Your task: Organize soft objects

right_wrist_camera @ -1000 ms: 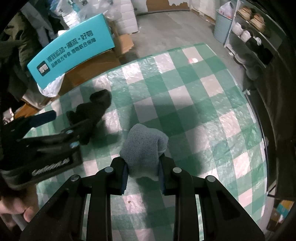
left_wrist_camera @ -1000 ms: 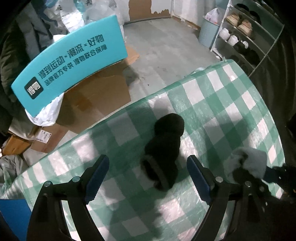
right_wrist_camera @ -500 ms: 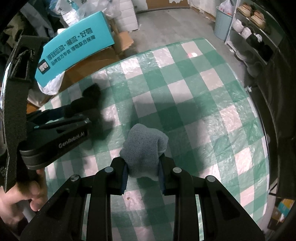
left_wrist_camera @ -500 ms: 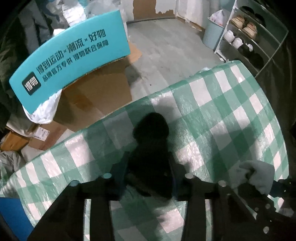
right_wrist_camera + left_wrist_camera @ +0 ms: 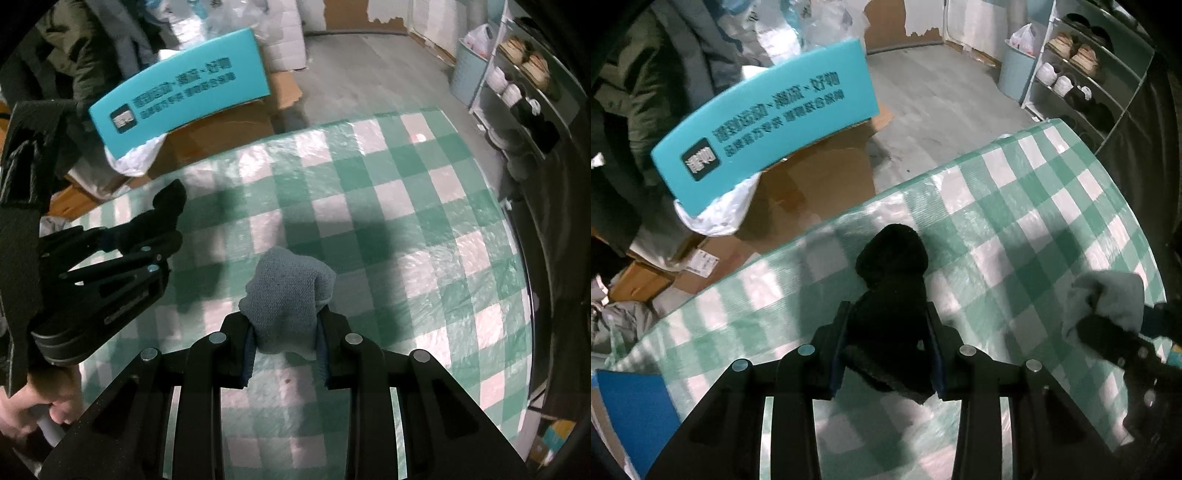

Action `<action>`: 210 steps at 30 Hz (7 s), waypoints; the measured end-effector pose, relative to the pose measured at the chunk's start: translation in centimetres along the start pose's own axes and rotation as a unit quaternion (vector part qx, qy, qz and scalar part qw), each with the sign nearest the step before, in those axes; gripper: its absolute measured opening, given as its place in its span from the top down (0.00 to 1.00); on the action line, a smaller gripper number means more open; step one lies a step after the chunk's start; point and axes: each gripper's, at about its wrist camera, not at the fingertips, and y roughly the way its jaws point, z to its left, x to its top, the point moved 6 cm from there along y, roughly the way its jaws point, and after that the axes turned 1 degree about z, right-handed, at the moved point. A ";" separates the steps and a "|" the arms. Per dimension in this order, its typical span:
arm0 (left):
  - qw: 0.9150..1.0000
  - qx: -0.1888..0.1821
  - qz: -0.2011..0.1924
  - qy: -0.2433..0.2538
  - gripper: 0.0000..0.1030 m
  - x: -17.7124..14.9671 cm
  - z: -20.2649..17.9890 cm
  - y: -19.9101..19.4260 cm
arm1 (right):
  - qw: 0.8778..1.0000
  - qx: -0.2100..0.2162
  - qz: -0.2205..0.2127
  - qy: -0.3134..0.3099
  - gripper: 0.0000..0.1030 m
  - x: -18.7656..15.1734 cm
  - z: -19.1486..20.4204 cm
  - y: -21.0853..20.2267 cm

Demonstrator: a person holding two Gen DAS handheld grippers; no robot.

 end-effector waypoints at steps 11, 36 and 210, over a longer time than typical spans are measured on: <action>1.000 0.014 -0.015 0.001 0.64 -3.7 3.1 -5.7 | 0.998 0.021 -0.013 -0.051 0.76 -0.9 4.1 -3.2; 0.998 0.015 -0.037 -0.039 0.64 -10.7 7.6 -12.4 | 0.989 0.055 -0.036 -0.135 0.76 -3.3 11.3 -7.8; 0.968 0.096 -0.121 -0.200 0.01 -22.4 22.5 -25.4 | 0.957 0.083 -0.139 -0.241 0.32 -5.8 25.9 -14.2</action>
